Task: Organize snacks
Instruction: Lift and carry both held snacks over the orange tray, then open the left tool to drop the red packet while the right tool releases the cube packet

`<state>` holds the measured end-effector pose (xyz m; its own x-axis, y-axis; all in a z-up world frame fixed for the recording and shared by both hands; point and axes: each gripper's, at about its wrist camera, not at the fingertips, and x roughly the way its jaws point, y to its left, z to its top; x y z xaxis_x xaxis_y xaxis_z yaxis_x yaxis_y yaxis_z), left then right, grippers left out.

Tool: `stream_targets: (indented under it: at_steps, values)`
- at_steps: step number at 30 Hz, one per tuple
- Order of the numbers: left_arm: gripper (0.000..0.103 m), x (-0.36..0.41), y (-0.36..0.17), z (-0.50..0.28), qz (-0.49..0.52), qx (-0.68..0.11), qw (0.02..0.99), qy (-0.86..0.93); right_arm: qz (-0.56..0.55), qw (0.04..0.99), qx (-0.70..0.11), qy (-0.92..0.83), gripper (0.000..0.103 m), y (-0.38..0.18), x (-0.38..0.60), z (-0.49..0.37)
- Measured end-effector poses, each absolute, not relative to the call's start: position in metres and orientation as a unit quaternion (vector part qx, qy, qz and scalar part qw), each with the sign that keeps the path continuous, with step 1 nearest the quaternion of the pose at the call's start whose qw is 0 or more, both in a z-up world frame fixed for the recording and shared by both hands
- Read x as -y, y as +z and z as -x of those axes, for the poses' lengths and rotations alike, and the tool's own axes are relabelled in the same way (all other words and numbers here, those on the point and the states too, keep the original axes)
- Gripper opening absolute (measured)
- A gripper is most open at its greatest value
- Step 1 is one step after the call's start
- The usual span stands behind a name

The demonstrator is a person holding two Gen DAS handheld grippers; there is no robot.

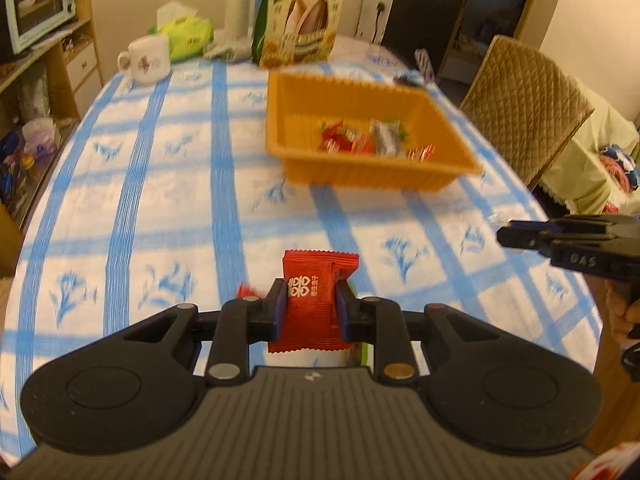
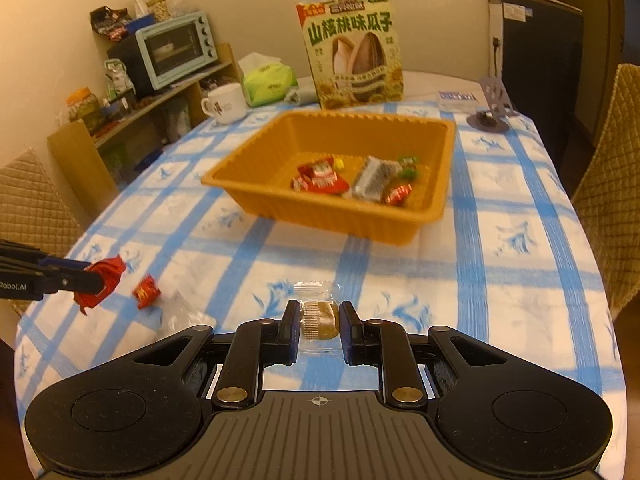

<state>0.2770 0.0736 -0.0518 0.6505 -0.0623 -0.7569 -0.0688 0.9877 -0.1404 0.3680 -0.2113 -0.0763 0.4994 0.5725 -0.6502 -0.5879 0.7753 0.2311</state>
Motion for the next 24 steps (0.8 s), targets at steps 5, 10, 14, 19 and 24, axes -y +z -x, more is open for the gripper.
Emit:
stream_targets:
  at_steps: [5, 10, 14, 19, 24]
  values:
    - [0.023, -0.072, -0.039, -0.309, 0.072, -0.399, 0.914, -0.007, 0.003, 0.867, -0.356, 0.348, 0.021, -0.063, 0.202, -0.389]
    - [0.023, -0.069, -0.031, -0.349, 0.065, -0.386, 0.920, -0.011, -0.001, 0.872, -0.341, 0.351, 0.021, -0.052, 0.190, -0.415]
    - [0.023, -0.068, -0.025, -0.383, 0.059, -0.378, 0.924, -0.010, -0.012, 0.876, -0.334, 0.348, 0.021, -0.045, 0.179, -0.440]
    - [0.023, -0.069, -0.021, -0.426, 0.052, -0.373, 0.926, -0.006, -0.028, 0.881, -0.333, 0.335, 0.021, -0.041, 0.167, -0.472]
    - [0.023, -0.075, -0.027, -0.464, 0.058, -0.382, 0.922, -0.006, -0.039, 0.883, -0.338, 0.323, 0.021, -0.045, 0.158, -0.500]
